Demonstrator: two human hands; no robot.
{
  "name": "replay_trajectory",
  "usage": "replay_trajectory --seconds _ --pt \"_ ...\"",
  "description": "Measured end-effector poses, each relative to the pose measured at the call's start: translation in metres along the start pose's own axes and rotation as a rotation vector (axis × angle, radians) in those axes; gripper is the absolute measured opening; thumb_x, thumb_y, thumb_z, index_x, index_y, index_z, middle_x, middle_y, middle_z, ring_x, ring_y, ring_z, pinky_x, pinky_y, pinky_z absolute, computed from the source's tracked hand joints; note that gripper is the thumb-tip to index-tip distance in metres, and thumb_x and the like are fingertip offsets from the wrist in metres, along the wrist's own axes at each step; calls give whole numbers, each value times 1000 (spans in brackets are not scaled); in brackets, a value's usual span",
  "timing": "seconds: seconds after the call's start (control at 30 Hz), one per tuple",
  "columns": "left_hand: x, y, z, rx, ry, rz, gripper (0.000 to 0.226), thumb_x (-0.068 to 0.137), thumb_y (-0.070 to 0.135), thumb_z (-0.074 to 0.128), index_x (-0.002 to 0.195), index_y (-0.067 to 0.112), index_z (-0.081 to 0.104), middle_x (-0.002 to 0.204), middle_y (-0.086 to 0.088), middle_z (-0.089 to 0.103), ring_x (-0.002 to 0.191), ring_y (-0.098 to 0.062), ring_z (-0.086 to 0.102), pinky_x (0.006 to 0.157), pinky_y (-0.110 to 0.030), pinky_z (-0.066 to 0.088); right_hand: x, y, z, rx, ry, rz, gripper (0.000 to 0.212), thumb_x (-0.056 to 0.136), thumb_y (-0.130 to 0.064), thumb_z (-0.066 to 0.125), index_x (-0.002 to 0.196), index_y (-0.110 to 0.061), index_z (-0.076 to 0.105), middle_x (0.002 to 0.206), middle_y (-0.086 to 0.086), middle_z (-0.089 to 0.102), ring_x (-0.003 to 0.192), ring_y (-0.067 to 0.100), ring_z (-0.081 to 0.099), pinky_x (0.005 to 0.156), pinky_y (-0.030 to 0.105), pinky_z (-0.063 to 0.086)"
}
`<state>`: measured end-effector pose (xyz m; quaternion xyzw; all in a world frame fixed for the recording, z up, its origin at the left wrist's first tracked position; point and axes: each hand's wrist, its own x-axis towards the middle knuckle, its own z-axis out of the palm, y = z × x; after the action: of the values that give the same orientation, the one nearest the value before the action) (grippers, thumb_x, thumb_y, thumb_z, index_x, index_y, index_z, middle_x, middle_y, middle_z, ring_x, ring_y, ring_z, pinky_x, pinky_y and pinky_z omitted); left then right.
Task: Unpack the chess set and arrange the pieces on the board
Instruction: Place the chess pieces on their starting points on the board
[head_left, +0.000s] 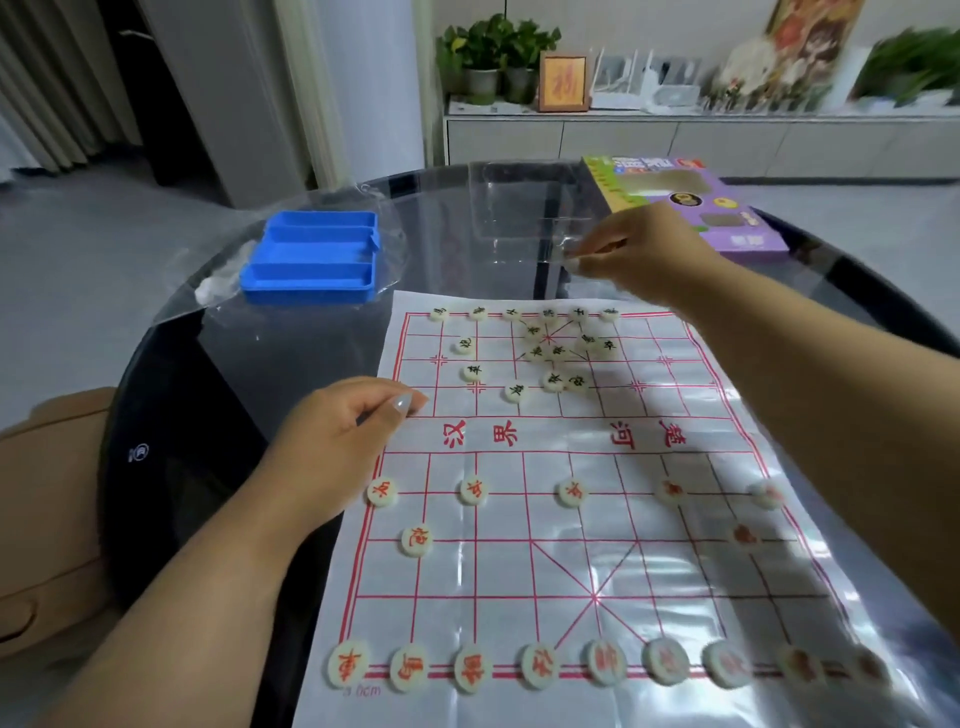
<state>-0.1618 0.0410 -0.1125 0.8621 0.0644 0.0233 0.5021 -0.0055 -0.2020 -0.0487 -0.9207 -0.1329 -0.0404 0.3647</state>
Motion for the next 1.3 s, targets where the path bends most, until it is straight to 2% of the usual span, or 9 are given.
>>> replay_trajectory --seconds 0.1,0.23,0.33,0.57,0.73,0.87,0.93,1.03,1.3 --pt "0 0 0 -16 7 -15 19 96 30 51 97 31 70 98 19 65 82 11 64 54 -9 49 -11 11 -3 -7 -34 18 17 84 -18 70 99 -12 73 99 4 71 84 18 66 65 22 51" --pt "-1 -1 -1 -30 8 -16 19 95 29 52 97 30 70 98 18 67 83 6 66 55 -10 50 -18 22 -4 -24 -46 21 16 83 -18 71 97 -13 74 82 -6 65 74 7 61 59 15 44" --pt "-1 -1 -1 -21 7 -21 19 96 29 52 97 31 70 99 18 66 83 3 67 56 -11 51 -19 28 -4 -84 -72 10 16 82 -18 71 97 -13 74 78 -10 61 71 0 55 58 14 41" --pt "-1 -1 -1 -15 6 -17 19 95 29 51 98 29 70 97 18 66 82 10 64 54 -9 50 -21 35 14 -418 -162 12 18 75 -37 74 89 -27 72 83 -9 60 79 12 56 67 24 39" --pt "-1 -2 -1 3 12 -9 19 95 28 51 96 31 70 96 19 66 82 11 63 54 -10 49 -21 36 10 -318 -122 -8 16 77 -34 74 87 -22 72 81 -6 62 77 16 60 65 27 45" --pt "0 -1 -1 14 22 -22 19 95 29 52 96 32 70 98 19 65 83 -1 65 61 -14 47 -9 53 -25 -51 114 135 19 81 -30 72 87 -12 72 78 5 69 69 16 62 68 30 53" --pt "0 0 0 23 21 -31 19 95 29 52 97 32 70 97 19 65 80 -1 66 59 -13 47 -7 65 -34 1 108 210 16 82 -26 71 84 -10 70 77 8 70 67 16 64 69 30 56" --pt "0 1 0 16 17 -40 18 95 29 52 96 33 69 95 19 65 77 10 64 52 -10 46 -9 77 -28 -130 14 249 10 82 -21 71 83 -11 71 73 5 68 67 17 60 58 23 47" --pt "-1 2 1 6 19 -26 19 95 25 51 95 30 69 94 17 65 79 15 61 48 -6 46 -7 82 -13 -337 27 196 13 80 -23 70 92 -20 73 84 -2 65 82 16 56 69 25 39"
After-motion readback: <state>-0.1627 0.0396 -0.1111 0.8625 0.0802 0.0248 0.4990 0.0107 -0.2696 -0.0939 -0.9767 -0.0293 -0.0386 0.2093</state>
